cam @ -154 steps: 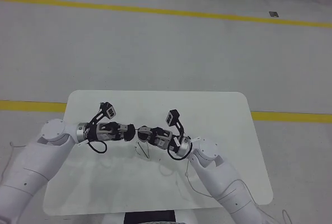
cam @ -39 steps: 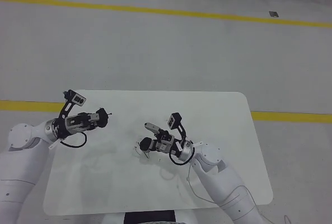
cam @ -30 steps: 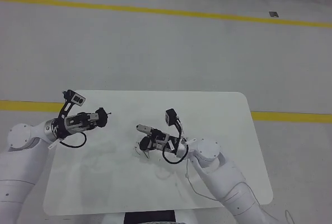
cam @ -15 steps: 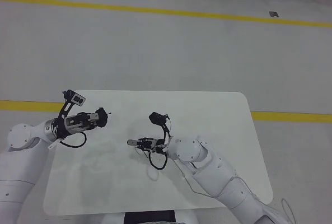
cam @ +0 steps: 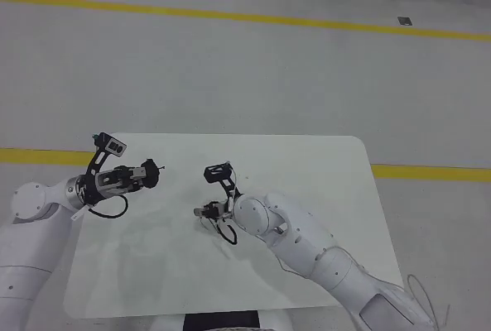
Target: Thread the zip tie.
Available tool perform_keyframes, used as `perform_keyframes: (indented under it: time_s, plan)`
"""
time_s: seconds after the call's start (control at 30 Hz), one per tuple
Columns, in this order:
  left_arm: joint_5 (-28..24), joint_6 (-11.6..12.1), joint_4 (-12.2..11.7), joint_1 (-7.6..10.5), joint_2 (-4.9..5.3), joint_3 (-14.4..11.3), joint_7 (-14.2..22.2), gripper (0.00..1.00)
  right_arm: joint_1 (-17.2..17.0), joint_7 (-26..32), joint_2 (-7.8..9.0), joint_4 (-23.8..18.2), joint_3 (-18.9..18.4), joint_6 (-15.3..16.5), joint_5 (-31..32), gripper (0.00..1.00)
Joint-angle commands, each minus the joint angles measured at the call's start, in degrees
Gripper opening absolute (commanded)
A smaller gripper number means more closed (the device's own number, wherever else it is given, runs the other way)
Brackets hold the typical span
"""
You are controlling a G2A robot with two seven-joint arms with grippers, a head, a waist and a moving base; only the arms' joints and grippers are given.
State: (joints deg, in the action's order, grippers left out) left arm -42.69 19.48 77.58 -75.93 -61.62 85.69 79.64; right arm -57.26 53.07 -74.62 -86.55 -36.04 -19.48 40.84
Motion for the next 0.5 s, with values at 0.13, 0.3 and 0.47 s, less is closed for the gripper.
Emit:
perform_keyframes:
  time_s: [0.13,0.3,0.47]
  plan:
    - [0.0,0.0,0.0,0.00,0.00,0.0,0.0,0.00,1.6,5.5,-2.76,0.7,1.0,0.0,2.4,1.00]
    - [0.0,0.0,0.0,0.00,0.00,0.0,0.0,0.00,1.5,5.5,-2.81,0.6,0.8,0.0,2.8,1.00]
    - [0.0,0.0,0.0,0.00,0.00,0.0,0.0,0.00,1.1,5.0,-2.78,0.8,1.2,0.8,3.8,1.00]
